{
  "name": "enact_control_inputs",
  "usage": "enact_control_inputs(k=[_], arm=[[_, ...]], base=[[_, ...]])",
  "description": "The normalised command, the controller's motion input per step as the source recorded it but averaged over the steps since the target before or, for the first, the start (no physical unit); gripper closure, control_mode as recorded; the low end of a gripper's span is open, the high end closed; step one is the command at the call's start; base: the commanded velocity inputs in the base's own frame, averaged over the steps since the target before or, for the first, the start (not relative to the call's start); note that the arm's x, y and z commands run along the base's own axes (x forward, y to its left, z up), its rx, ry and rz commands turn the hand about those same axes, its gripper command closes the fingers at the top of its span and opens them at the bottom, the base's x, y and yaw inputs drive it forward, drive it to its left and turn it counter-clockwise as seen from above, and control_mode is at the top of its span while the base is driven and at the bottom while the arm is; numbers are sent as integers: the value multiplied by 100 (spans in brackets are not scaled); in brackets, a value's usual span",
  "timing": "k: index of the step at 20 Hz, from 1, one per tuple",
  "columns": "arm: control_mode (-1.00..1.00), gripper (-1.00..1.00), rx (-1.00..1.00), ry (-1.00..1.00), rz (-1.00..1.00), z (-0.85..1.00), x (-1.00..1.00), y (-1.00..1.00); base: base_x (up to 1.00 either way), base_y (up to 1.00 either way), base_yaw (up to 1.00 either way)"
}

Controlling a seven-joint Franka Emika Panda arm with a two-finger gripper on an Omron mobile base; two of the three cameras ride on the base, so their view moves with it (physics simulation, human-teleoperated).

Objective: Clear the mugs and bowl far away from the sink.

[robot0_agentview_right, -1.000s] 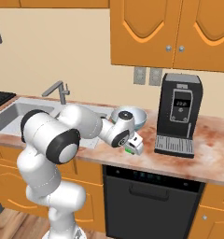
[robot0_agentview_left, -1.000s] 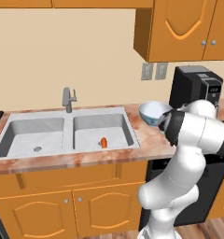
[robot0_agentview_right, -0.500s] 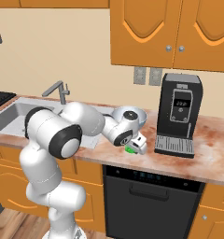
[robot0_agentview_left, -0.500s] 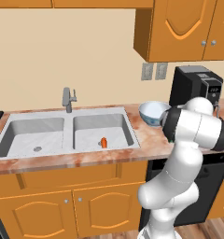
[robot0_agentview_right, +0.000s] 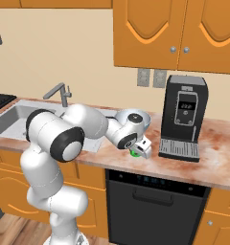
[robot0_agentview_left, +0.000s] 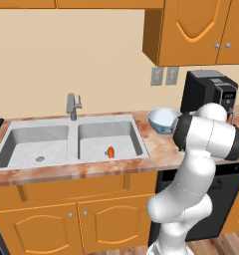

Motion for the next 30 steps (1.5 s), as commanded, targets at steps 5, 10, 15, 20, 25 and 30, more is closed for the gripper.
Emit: enact_control_inputs(k=[5, 10, 15, 20, 25, 30], arm=[[-100, 100, 0, 1, 0, 0, -9, 0], [-100, 100, 0, -6, 1, 28, -35, 0], [-100, 100, 0, -3, 14, 74, -50, 19], [-100, 100, 0, 0, 12, 85, -51, 19], [-100, 100, -3, -5, 1, 78, -54, 31], [-100, 100, 0, 0, 0, 59, -52, 25]], base=[[0, 0, 0], [0, 0, 0], [0, 0, 0], [0, 0, 0], [0, 0, 0], [0, 0, 0]])
